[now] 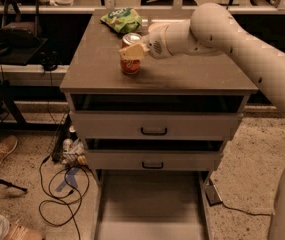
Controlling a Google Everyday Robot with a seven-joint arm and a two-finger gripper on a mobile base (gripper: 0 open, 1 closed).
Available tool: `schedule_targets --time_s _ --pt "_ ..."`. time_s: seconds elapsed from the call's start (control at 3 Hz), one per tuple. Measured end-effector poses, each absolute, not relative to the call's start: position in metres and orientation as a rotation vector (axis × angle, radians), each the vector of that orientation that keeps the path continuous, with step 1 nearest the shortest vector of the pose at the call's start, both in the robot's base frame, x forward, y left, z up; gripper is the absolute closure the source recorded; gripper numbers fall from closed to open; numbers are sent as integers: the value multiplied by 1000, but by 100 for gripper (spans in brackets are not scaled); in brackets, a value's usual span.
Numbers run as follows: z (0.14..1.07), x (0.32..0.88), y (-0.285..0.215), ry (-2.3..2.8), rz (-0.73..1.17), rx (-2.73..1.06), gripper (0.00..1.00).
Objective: Place coke can into bottom drawer
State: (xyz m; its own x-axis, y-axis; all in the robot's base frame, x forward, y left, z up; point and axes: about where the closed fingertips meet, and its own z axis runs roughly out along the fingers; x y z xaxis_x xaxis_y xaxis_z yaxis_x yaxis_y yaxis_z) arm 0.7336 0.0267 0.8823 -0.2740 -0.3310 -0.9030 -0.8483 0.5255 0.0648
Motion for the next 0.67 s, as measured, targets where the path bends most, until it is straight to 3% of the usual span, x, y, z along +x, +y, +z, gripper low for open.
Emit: schedule_targets --time_s 0.67 --pt "882 734 27 1840 702 -976 15"
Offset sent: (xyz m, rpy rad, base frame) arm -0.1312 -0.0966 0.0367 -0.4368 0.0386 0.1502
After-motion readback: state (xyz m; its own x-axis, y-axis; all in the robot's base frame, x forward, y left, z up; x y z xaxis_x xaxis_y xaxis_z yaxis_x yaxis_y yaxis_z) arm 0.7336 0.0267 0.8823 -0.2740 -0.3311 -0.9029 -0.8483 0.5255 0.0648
